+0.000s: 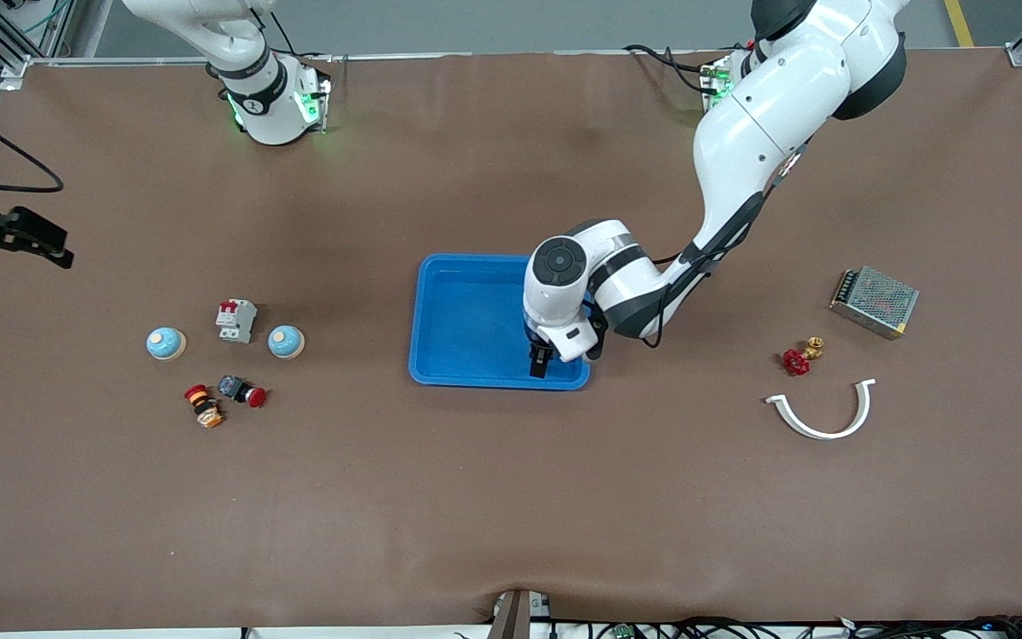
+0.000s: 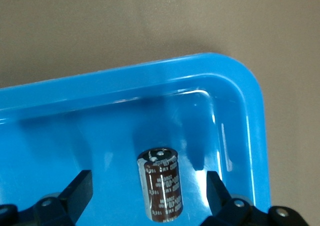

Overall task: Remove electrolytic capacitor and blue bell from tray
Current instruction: 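Lift the second brown capacitor out of the tray with the left gripper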

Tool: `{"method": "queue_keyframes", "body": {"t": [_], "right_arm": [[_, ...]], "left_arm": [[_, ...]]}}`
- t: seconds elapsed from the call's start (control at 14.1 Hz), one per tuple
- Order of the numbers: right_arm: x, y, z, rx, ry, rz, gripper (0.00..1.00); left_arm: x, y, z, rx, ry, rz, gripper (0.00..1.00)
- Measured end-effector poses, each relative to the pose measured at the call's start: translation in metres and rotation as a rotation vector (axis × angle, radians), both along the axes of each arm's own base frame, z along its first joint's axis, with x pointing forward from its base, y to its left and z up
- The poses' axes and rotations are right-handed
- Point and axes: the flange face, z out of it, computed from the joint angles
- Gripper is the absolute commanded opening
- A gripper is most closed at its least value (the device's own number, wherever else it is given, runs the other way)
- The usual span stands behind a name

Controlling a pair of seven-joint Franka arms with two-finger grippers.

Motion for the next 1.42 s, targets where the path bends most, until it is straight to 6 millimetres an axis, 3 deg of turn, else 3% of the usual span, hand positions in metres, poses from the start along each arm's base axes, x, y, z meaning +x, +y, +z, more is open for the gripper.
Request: {"method": "queue_keyframes", "body": {"t": [0.07,0.35,0.43,1.06,1.42], "right_arm": [[0.003,-0.003,0.006,-0.002,-0.015,-0.008,1.0],[0.01,-0.008,0.024,0.019,-0.079,-0.083,1.0],[0.011,-0.008,0.024,0.027,-0.082,-0.104,1.0],[0.015,-0.005,0.019,0.028,-0.074,-0.024,1.0],[0.017,-0.007,0.029,0.024,-0.108,-0.018,1.0]], "left_arm": [[0.0,0.0,0.0,0.0,-0.001,0.001,0.87],[0.002,-0.001,0.002,-0.003,-0.004,0.001,0.14],[0.001,-0.001,0.002,-0.003,-0.004,-0.001,0.0],[0.003,-0.003,0.007,0.016,-0.005,-0.04,0.0],[0.013,-0.002,0.03,0.053,-0.012,-0.095,0.0]]}}
